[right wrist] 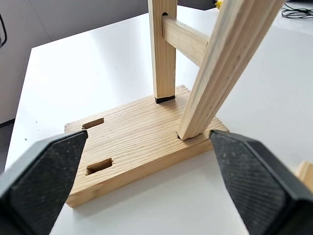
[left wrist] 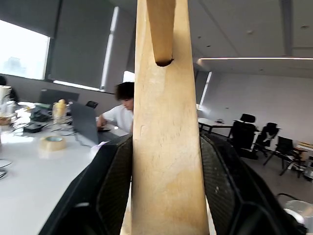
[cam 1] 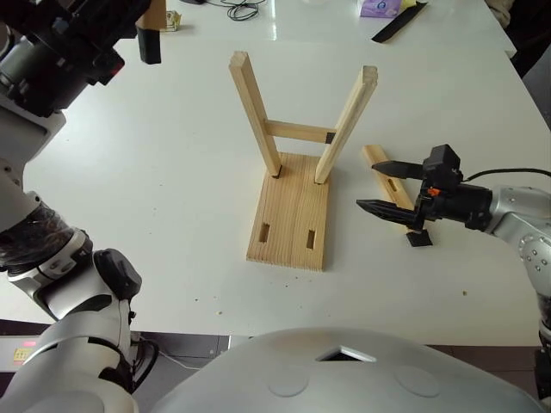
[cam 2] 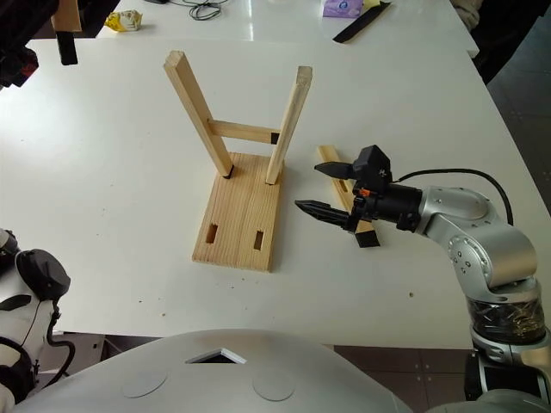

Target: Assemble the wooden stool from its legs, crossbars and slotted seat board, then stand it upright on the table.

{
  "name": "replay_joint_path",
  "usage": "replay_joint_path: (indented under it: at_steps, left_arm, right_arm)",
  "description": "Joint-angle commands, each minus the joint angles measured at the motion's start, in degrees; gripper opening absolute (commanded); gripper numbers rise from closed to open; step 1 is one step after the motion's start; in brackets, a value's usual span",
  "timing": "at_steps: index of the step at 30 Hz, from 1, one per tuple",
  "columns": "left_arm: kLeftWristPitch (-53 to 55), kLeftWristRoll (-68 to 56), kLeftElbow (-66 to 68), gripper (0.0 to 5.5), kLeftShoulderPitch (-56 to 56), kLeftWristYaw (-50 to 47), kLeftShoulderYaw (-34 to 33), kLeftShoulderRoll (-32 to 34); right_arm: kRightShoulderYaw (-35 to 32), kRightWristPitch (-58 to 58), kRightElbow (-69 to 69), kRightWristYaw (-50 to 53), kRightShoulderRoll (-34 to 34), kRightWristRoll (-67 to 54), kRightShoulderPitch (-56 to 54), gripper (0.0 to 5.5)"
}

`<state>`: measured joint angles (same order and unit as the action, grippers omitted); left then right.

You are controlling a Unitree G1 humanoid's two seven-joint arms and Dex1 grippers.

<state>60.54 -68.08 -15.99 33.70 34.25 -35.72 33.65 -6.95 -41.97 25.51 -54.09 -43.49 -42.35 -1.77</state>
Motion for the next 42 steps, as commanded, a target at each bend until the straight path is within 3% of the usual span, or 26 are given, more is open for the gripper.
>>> replay_joint_path:
  at_steps: [1,8,19,30,39,42]
  left_arm:
    - [2.33,-9.62,-3.37,2.05,0.96,2.29,4.26,1.14]
    - [2.43,-12.14,-8.62,2.05,-3.93,6.89,13.4,3.14]
    - [-2.39,-11.44,-13.97,2.05,-12.2,9.29,18.81,2.57]
    - [-5.8,-9.02,-14.73,2.05,-16.38,11.23,22.43,3.22]
    - [-7.21,-7.72,-15.21,2.05,-17.83,11.79,25.09,2.74]
    - [-7.38,-8.05,-15.51,2.05,-17.93,11.51,25.75,2.46]
  right_arm:
    - [-5.27,-4.41,-2.06,-2.03,-2.23,-8.57,-8.43,4.61]
    - [-6.77,-13.62,-4.21,-1.69,-5.0,-20.21,-21.62,4.61]
    - [-3.59,-23.06,-11.89,-0.69,-4.0,-28.76,-36.93,4.61]
    - [-3.83,-29.16,-15.45,0.42,-1.24,-37.34,-43.4,4.61]
    - [-2.62,-29.65,-15.51,2.33,0.54,-37.66,-45.01,4.61]
    - [-2.09,-29.63,-14.68,2.06,0.72,-37.23,-44.47,4.2]
